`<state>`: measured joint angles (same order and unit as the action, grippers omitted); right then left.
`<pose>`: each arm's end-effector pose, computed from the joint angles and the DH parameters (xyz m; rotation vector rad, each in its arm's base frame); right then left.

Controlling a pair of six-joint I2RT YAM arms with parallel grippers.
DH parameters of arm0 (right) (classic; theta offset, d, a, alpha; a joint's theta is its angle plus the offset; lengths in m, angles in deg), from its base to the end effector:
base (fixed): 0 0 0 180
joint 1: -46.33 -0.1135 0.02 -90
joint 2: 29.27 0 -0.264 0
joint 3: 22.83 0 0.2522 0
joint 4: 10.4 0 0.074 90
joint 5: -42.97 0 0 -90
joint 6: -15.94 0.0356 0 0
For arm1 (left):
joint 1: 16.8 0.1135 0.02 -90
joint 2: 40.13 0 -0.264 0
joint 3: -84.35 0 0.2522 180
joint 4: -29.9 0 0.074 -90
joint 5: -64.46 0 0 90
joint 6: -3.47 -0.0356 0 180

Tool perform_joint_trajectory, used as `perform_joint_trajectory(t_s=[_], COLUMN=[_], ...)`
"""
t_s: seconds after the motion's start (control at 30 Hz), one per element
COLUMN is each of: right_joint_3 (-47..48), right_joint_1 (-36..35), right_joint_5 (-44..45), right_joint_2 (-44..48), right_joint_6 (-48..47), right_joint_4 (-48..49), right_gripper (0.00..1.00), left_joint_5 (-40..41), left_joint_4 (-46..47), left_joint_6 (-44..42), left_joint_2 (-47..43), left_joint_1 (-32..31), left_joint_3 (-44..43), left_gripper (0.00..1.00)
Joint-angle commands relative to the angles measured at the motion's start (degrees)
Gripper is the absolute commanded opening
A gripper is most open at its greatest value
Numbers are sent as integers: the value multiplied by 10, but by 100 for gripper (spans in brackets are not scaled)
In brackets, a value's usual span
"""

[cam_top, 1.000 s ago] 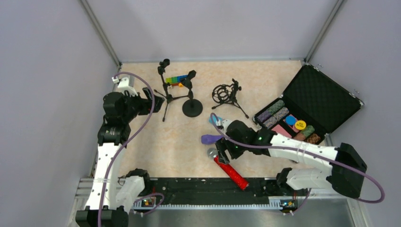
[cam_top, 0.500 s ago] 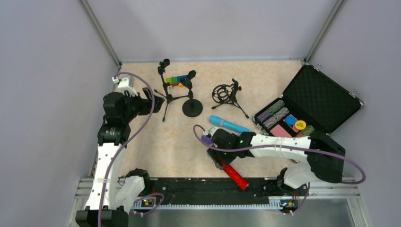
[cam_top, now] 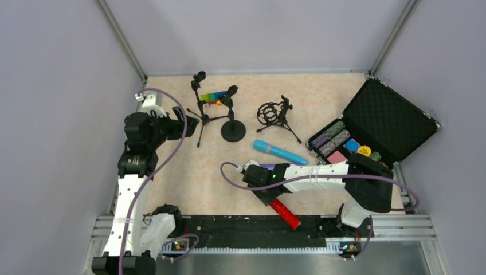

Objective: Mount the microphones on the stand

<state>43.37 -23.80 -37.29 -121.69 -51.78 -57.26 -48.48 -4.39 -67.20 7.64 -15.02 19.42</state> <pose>0.1039 0.2699 0.1615 -1.1080 2.5853 0.1361 0.1859 -0.0081 0.3519 -0.0670 1.8853 -0.5842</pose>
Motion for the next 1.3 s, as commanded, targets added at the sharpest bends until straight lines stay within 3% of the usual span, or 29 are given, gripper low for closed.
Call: perform_joint_trajectory(t_s=[0.0,0.17,0.53,0.87,1.03,1.27], right_joint_3=[30,40,50,57,41,-32], right_joint_1=[-10,-10,-11,-10,-10,-9], right_joint_5=[32,24,-25,-156,-145,-35], right_joint_2=[-10,-1,75,154,210,279], right_joint_6=[-7,-15,-26,-60,-103,-163], right_joint_4=[-18,-18,42,209,319,535], right_gripper=[29,1,0,0,0,0], left_joint_5=[-3,-3,-5,-12,-20,-26], left_joint_4=[23,24,26,27,29,27], left_joint_6=[-6,-6,-5,-4,-2,-2], left_joint_2=[-10,-10,-10,-5,0,7], left_joint_1=[0,0,0,0,0,1], left_joint_3=[2,3,4,4,4,2], left_gripper=[94,94,94,94,94,94])
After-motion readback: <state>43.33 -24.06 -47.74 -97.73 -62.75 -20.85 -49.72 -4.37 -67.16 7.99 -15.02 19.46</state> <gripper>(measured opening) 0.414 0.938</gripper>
